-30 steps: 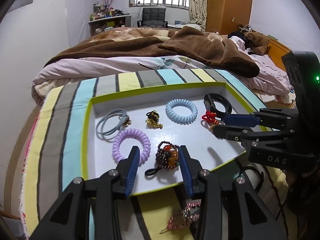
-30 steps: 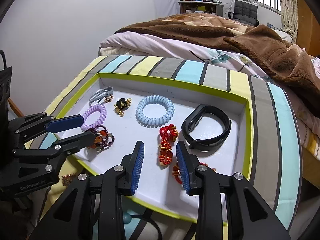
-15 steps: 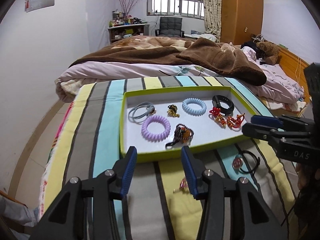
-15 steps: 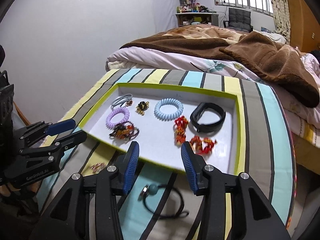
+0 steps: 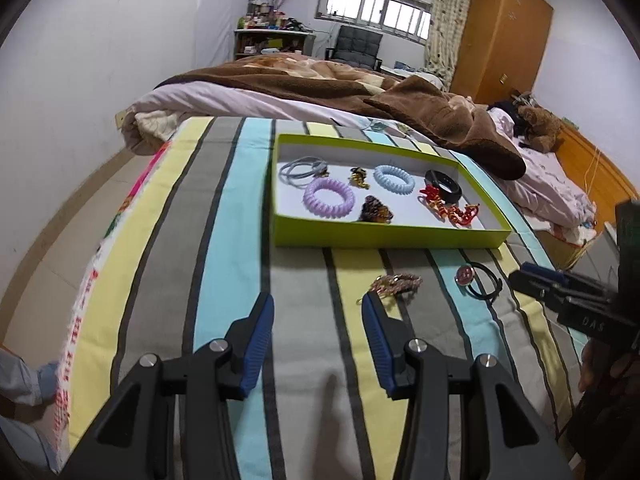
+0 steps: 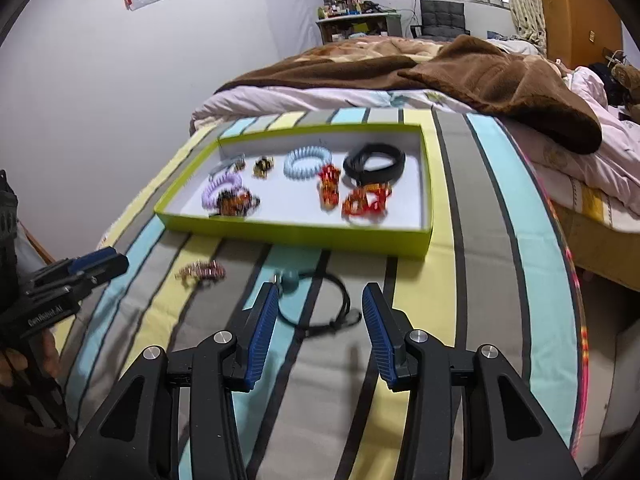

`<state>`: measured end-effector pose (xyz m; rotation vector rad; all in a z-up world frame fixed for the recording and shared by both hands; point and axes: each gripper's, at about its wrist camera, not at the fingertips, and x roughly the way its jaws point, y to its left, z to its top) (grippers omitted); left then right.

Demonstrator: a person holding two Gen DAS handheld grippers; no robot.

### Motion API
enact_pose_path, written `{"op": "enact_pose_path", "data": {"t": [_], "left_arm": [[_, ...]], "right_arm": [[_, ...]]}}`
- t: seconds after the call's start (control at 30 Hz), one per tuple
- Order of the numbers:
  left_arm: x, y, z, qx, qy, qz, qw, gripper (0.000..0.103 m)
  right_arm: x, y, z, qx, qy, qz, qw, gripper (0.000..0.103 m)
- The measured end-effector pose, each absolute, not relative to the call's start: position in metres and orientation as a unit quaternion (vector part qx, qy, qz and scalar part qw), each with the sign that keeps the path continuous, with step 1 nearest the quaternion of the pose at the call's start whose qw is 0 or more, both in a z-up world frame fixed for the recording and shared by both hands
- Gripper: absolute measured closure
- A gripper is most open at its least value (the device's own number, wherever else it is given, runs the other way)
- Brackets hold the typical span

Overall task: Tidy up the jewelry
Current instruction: 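Withdraw both open tools from the box over the remaining jewelry, then close the right tool on the black hair tie with teal bead while the left tool reaches the pink clip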

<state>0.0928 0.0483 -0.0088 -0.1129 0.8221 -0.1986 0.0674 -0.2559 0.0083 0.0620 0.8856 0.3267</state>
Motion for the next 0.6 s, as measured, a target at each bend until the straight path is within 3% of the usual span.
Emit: {"op": "enact_pose_path", "data": {"t": [0.27, 0.37, 0.6], "left_arm": [[0.089, 0.060, -0.016, -0.079, 0.399, -0.119, 0.906, 0.055], [0.088, 0.063, -0.019, -0.079, 0.400, -0.112, 0.906, 0.045], [0.093, 0.063, -0.024, -0.087, 0.419, -0.118, 0.896, 0.045]], "right_arm": [[0.076, -0.224, -0.002, 0.014, 0.436, 0.176, 0.883, 0.058], [0.086, -0.217, -0.009, 0.013, 0.448, 0.169, 0.878, 0.058], [0.098, -0.208, -0.016, 0.004, 0.460, 0.155, 0.874, 0.058]]}}
